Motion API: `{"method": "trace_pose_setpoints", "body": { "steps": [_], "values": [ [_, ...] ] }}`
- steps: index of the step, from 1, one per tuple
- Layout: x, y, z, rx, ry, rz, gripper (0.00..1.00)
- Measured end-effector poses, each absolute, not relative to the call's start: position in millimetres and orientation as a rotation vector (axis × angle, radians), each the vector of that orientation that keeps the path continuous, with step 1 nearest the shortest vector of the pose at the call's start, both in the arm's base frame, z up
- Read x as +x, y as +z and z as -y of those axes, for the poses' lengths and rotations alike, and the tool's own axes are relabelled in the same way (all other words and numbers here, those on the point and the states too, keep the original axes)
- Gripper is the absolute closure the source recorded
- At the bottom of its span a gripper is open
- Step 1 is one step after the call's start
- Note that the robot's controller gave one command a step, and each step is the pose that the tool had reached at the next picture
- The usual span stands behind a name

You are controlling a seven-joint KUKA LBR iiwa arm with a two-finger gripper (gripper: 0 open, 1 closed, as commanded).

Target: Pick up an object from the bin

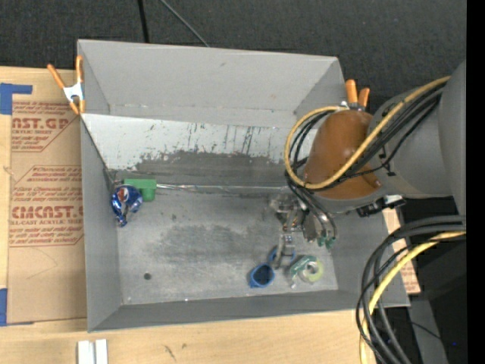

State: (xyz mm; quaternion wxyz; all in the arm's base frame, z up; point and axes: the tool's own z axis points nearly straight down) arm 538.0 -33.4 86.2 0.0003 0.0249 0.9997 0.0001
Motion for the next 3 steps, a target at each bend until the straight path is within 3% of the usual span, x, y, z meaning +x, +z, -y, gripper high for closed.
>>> {"method": "trace_pose_setpoints", "body": {
  "steps": [1, 2, 3],
  "values": [
    [485.9, 70, 50, -0.109, 0.000, -3.133, 0.00],
    [485.1, 70, 50, -0.113, 0.000, -3.139, 1.00],
    [506.5, 238, 59, -0.068, -0.003, -3.131, 1.00]
  ]
}}
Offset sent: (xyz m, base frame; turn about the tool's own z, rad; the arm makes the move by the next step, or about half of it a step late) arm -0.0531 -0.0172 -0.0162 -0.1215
